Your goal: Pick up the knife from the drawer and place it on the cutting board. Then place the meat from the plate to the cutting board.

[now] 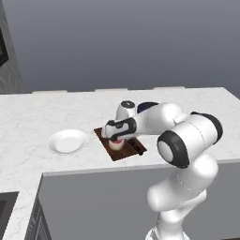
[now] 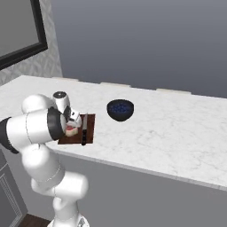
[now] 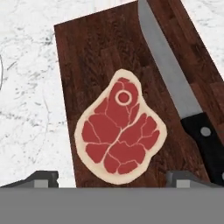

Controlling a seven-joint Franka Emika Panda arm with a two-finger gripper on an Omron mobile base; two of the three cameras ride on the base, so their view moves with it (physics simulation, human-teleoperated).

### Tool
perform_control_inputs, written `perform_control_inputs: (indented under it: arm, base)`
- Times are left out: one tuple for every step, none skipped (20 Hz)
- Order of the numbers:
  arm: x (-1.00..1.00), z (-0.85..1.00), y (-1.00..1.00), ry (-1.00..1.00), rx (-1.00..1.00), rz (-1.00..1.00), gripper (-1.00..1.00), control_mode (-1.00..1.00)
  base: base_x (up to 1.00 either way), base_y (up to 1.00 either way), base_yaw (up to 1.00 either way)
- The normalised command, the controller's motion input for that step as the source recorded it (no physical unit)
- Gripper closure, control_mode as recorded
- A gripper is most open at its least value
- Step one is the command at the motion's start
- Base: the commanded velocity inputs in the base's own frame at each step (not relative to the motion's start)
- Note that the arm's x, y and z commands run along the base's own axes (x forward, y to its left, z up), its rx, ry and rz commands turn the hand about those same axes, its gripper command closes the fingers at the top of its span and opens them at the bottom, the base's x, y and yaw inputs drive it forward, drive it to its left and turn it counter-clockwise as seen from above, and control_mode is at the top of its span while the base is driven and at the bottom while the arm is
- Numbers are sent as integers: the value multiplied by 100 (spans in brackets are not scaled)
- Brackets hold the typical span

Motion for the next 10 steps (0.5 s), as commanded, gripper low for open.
perform_control_inputs:
  arm:
    - [-59,97,0,-17,0,0,-100,-100]
    - [-76,100,0,-16,0,0,-100,-100]
    - [-75,100,0,-18,0,0,-100,-100]
    - [-72,100,0,-22,0,0,-100,-100]
    - [-68,100,0,-22,0,0,-100,-100]
    - [-61,100,-1,-23,0,0,-100,-100]
    - [-61,100,-9,-23,0,0,-100,-100]
    - [-62,100,-19,-25,0,0,-100,-100]
    - [-61,100,-32,-21,3,0,-100,-100]
    - [-58,100,-43,-20,9,0,-100,-100]
  base:
    - [0,0,0]
    - [0,0,0]
    - [0,0,0]
    - [0,0,0]
    - [0,0,0]
    - [0,0,0]
    - [0,0,0]
    - [0,0,0]
    - [0,0,0]
    - [0,0,0]
